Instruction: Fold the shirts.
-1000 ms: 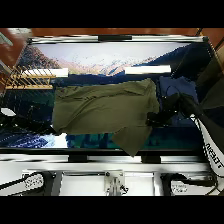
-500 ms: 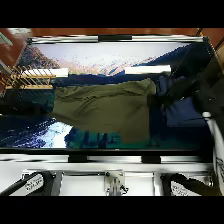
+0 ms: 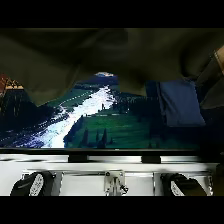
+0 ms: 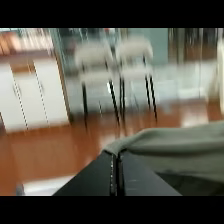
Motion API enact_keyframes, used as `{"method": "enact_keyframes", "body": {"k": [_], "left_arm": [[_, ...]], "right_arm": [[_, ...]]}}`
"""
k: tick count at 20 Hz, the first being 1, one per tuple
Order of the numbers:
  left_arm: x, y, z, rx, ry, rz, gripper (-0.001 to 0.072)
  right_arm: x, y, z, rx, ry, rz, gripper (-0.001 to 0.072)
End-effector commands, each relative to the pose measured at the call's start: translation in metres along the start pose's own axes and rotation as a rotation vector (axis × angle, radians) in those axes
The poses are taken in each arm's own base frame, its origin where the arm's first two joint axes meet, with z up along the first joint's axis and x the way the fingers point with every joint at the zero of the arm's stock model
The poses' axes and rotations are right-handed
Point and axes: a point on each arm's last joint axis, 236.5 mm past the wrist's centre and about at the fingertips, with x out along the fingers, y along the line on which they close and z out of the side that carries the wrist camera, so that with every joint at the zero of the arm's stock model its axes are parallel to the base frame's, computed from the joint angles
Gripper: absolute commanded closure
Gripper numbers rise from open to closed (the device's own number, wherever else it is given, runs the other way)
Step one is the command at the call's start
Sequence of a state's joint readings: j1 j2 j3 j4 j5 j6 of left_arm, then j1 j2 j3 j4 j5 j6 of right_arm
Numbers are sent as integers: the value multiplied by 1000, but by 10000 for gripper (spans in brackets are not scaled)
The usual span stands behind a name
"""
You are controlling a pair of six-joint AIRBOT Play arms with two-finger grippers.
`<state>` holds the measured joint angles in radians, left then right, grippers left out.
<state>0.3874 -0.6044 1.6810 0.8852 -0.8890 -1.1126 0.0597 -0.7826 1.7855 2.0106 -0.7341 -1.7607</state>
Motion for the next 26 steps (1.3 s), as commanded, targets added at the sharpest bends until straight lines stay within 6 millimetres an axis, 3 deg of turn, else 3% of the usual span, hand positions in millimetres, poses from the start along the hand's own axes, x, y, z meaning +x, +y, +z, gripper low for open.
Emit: {"method": "enact_keyframes", "body": {"k": [1,4,8,9,11,15,18,20,23,26], "left_arm": [[-61,-22,62,60,-156,53,676],[-56,6,24,42,1,154,676],[-29,22,-55,-9,267,140,676],[-20,26,-86,-38,354,127,676],[-4,34,-153,-108,533,104,676],[17,47,-314,-287,891,71,676],[34,32,-414,-439,1101,-8,676],[58,15,-461,-491,1155,-86,676],[98,4,-518,-543,1149,-88,675],[103,-16,-564,-563,1216,-109,675]], "right_arm": [[-58,13,41,-58,-59,-36,654],[-63,-7,8,-57,86,-120,654],[-40,-32,-44,-26,268,-183,654],[-30,-40,-71,-12,358,-191,654],[-10,-54,-144,48,605,-205,654],[13,-83,-322,215,1123,-253,653],[37,-108,-440,268,1299,-281,653],[63,-115,-493,324,1295,-270,653],[100,-108,-542,461,1218,-237,653],[100,-105,-578,561,1255,-262,641]]}}
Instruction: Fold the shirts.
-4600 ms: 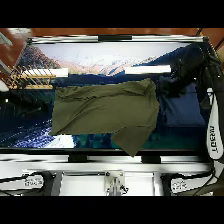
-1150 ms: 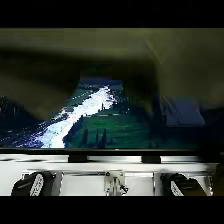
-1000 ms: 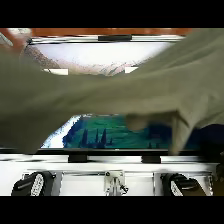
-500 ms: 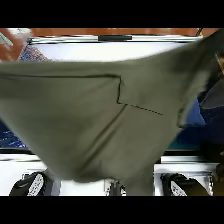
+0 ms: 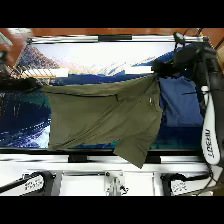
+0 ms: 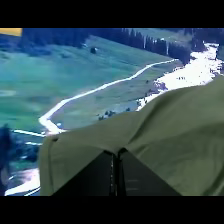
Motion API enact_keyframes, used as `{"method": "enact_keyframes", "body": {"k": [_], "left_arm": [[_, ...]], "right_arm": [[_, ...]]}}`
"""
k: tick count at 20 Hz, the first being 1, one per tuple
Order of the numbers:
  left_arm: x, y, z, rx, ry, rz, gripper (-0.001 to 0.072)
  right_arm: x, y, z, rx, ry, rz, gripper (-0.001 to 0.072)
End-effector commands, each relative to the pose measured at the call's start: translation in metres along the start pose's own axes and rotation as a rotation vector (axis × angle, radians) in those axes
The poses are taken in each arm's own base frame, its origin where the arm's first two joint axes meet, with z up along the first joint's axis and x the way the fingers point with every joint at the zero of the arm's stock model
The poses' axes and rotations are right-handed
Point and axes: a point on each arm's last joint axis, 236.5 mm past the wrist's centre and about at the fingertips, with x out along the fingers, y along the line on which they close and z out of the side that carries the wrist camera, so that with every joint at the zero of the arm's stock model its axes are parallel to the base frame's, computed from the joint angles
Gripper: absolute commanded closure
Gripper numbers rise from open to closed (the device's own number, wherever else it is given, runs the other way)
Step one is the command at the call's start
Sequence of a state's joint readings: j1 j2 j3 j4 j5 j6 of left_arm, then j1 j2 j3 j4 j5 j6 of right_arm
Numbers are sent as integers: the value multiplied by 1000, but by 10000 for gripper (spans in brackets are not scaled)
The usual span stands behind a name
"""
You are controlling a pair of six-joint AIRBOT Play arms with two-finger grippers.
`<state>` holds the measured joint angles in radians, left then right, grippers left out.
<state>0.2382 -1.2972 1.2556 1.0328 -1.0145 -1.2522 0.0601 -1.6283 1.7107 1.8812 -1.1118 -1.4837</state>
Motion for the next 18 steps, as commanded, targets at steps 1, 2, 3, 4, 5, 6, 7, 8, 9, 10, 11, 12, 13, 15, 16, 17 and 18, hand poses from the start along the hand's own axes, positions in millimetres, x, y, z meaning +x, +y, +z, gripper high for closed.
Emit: {"method": "enact_keyframes", "body": {"k": [1,2,3,4,5,6,7,8,9,10,11,12,13,15,16,17,18], "left_arm": [[62,3,-20,-32,84,-27,644],[67,2,-30,-36,125,-37,473],[66,2,-40,-39,171,-47,184],[59,4,-52,-36,232,-52,28],[48,11,-66,-23,310,-43,39],[34,25,-86,-18,411,-2,180],[20,42,-107,-56,509,58,328],[6,53,-128,-115,601,101,327],[-4,55,-147,-160,671,101,326],[-10,52,-166,-182,721,87,325],[-14,49,-184,-187,749,80,322],[-16,45,-205,-189,766,72,289],[-18,39,-231,-204,780,58,220],[-24,33,-281,-221,797,54,118],[-28,31,-300,-224,797,46,118],[-33,28,-312,-224,788,32,118],[-38,28,-319,-222,773,29,119]], "right_arm": [[49,-2,-10,118,52,51,601],[50,0,-15,127,71,58,365],[44,4,-20,108,96,73,108],[34,5,-28,56,127,69,97],[20,-3,-38,-21,171,37,97],[5,-23,-50,-91,224,-37,97],[-13,-52,-65,-152,301,-160,97],[-33,-84,-77,-178,375,-295,98],[-53,-108,-89,-184,447,-395,100],[-64,-116,-101,-174,500,-404,101],[-70,-117,-115,-137,538,-366,102],[-71,-114,-129,-93,555,-310,101],[-71,-111,-145,-47,568,-252,101],[-72,-107,-183,29,599,-146,100],[-72,-107,-201,47,613,-116,100],[-74,-113,-219,67,630,-112,100],[-75,-117,-233,83,642,-114,100]]}}
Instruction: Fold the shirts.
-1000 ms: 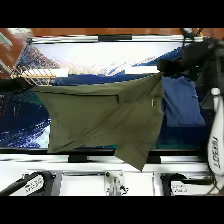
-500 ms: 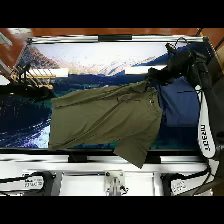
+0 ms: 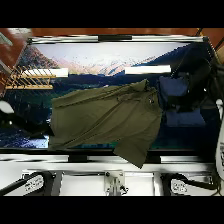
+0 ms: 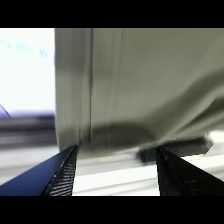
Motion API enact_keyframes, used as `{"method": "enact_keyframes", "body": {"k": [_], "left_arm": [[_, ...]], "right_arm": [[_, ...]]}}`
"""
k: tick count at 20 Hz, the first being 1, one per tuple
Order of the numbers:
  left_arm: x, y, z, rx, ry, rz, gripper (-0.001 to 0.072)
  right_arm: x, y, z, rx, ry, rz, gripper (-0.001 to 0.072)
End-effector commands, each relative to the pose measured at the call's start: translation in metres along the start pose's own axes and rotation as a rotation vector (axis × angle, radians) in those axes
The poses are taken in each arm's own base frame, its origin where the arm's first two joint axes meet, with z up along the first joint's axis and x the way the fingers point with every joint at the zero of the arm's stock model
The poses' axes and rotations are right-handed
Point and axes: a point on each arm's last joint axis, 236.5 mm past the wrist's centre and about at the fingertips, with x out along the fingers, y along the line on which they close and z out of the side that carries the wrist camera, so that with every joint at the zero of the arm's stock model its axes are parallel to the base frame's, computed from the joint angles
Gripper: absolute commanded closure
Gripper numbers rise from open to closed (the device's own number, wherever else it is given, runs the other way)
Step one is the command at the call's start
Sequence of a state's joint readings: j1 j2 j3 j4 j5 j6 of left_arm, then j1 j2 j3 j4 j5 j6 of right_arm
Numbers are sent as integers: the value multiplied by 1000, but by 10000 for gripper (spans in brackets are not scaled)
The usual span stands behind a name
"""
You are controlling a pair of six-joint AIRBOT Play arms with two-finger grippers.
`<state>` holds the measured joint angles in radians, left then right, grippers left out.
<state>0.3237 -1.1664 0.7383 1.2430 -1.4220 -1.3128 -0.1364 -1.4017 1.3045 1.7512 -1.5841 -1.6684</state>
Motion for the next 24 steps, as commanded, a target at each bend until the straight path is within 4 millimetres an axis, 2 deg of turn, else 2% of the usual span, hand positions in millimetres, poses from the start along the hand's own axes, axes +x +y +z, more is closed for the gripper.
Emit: {"method": "enact_keyframes", "body": {"k": [1,3,6,15,17,19,20,21,24], "left_arm": [[20,8,-44,-5,-19,-19,119],[12,16,-44,-42,-80,-20,120],[9,22,-35,-97,-128,-44,120],[32,26,-17,-138,-125,-88,133],[38,27,-16,-152,-110,-97,180],[45,25,-17,-147,-86,-121,180],[47,25,-18,-154,-75,-127,212],[49,25,-18,-158,-66,-131,351],[50,23,-16,-161,-68,-144,587]], "right_arm": [[28,-5,-50,47,61,77,100],[35,-10,-60,66,59,79,100],[37,-10,-53,64,23,78,100],[36,-2,-47,79,0,111,100],[36,-2,-47,88,0,113,100],[36,-2,-47,95,1,113,100],[36,-1,-47,98,1,117,100],[36,0,-46,98,0,121,99],[38,4,-48,103,7,141,100]]}}
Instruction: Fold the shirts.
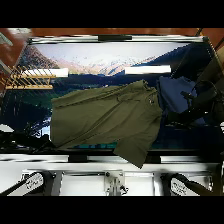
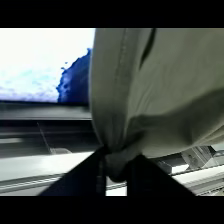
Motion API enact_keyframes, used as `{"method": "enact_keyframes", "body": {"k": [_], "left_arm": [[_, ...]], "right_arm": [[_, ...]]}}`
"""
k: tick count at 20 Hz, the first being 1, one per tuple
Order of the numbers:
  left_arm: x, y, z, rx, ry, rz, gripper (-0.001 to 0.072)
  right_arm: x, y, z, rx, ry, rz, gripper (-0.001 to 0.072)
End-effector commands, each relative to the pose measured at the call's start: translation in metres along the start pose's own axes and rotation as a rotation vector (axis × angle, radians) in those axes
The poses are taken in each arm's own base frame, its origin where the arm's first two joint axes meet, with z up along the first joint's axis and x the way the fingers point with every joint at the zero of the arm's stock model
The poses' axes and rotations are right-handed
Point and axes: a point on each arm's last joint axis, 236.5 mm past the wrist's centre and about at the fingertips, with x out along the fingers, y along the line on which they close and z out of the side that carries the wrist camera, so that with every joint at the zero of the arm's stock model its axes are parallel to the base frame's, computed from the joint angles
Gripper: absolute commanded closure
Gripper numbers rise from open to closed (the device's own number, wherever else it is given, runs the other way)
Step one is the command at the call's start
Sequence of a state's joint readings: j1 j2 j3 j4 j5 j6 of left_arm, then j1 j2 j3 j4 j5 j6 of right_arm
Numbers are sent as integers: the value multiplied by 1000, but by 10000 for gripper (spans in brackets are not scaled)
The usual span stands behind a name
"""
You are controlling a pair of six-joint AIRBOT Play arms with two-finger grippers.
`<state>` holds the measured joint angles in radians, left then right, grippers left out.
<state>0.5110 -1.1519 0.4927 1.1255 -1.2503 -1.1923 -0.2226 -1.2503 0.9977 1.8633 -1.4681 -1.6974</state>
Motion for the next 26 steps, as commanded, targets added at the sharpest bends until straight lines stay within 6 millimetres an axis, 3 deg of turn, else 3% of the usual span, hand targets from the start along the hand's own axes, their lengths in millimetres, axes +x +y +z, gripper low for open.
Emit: {"method": "enact_keyframes", "body": {"k": [1,6,11,13,17,21,22,25,26], "left_arm": [[2,0,3,-1,-5,-5,652],[2,-1,-1,22,11,-12,676],[2,-1,-2,63,15,-13,676],[2,-1,-1,76,14,-13,676],[1,-4,1,75,7,-22,676],[-4,-5,8,84,-13,-17,676],[-6,-5,11,87,-21,-15,676],[-16,-7,22,102,-52,-6,677],[-22,-8,29,113,-73,-1,678]], "right_arm": [[6,5,-6,12,22,26,100],[48,14,-37,51,103,138,100],[76,7,-37,101,63,131,102],[81,4,-29,139,34,124,165],[99,15,-27,205,91,198,165],[103,19,-27,212,104,220,165],[104,21,-28,203,106,217,226],[110,36,-27,141,100,197,659],[108,42,-25,103,97,194,654]]}}
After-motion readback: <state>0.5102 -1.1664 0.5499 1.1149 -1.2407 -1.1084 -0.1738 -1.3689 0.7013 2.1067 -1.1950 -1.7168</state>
